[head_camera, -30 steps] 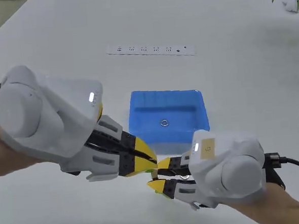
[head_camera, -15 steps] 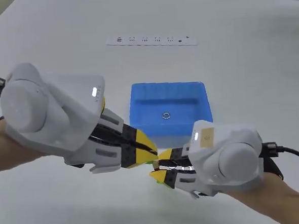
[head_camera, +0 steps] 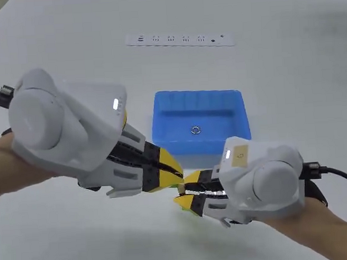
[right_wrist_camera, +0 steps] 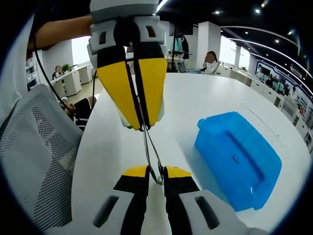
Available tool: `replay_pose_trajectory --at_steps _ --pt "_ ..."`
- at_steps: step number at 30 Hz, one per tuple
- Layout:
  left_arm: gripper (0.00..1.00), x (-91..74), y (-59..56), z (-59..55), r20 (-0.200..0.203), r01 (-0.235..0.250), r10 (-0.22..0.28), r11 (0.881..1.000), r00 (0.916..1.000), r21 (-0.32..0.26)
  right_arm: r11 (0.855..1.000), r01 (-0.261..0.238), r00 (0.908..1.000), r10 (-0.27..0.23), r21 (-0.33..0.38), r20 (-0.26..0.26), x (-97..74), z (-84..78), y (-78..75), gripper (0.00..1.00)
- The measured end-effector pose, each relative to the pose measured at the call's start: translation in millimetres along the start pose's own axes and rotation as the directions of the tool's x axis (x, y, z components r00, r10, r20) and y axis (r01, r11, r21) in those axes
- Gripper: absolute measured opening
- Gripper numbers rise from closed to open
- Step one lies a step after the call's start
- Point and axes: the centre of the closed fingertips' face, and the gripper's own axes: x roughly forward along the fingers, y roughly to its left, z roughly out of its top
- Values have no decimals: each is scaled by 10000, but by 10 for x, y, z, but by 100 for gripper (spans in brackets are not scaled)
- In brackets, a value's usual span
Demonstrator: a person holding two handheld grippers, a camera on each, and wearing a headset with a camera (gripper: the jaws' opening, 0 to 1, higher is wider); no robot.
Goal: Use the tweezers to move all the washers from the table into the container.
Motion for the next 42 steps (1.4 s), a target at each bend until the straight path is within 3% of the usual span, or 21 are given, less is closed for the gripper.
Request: replay_pose_trajectory --at_steps 6,16,27,42 --pt "5 -4 -15 -12 -48 136 -136 9998 9999 -129 10000 -24 10000 24 26 -62 6 -9 7 13" --pt "5 -20 -20 -47 -436 382 -368 9988 9984 316 9999 -122 9998 122 -42 -157 -3 -13 12 12" --pt "5 -12 24 -50 -762 724 -726 9974 9944 -51 9998 -170 9998 171 88 -55 0 -11 6 11" --pt "5 -64 -13 27 -833 1145 -1123 9932 9902 223 9996 -260 9997 260 -114 5 -55 43 54 10"
